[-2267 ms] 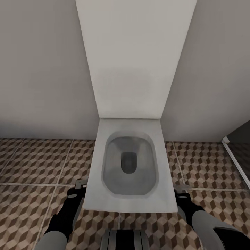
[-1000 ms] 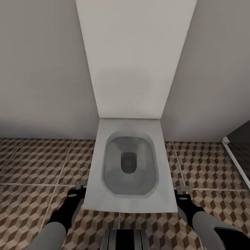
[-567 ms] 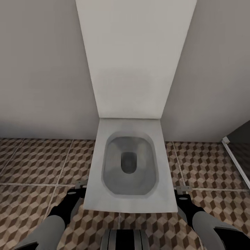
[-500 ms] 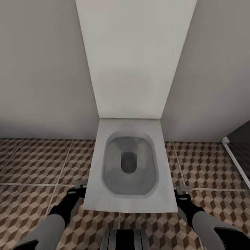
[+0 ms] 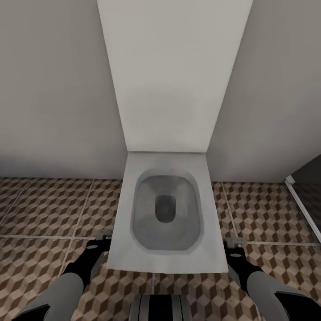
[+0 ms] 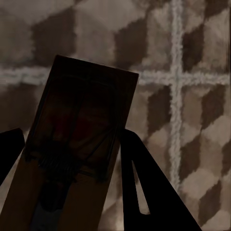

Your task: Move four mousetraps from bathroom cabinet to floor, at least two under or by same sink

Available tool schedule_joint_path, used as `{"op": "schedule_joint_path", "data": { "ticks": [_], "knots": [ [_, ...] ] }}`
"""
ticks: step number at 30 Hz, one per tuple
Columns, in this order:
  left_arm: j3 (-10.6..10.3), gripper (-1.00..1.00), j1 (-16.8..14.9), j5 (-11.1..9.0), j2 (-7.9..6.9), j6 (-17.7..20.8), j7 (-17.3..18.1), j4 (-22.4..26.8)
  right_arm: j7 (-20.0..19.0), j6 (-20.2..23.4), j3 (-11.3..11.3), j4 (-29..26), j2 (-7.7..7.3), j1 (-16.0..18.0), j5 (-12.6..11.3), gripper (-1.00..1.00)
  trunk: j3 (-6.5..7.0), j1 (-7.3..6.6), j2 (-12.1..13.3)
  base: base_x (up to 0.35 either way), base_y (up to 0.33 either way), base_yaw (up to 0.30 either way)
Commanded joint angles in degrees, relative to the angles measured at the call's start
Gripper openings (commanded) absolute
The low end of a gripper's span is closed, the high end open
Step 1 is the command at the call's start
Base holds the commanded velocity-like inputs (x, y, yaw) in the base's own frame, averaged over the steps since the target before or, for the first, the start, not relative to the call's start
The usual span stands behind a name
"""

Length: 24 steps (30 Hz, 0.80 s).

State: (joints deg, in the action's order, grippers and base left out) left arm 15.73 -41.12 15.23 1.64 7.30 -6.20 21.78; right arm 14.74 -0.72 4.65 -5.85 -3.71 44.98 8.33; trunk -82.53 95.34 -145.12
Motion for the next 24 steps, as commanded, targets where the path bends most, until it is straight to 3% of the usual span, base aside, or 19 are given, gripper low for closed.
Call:
{"op": "schedule_joint_path", "data": {
  "ticks": [1,7,24],
  "knots": [
    [0.4,-1.0,0.0,0.6,0.04,0.2,0.2,0.1,0.0,-0.7,0.5,0.1,0.02,0.0,0.5,-1.0,-0.03,-0.01,0.0,0.0,0.0,0.0],
    [0.4,-1.0,0.0,0.6,0.07,-0.5,0.2,-0.1,0.0,-2.9,0.5,0.3,0.02,0.0,0.4,-1.0,-0.03,-0.01,0.0,0.0,0.0,0.0],
    [0.4,-1.0,0.0,1.0,0.36,-4.0,0.1,0.2,0.0,-3.2,0.6,0.3,-0.06,0.0,0.4,-1.0,-0.03,-0.01,0.0,0.0,0.0,0.0]
  ]
}}
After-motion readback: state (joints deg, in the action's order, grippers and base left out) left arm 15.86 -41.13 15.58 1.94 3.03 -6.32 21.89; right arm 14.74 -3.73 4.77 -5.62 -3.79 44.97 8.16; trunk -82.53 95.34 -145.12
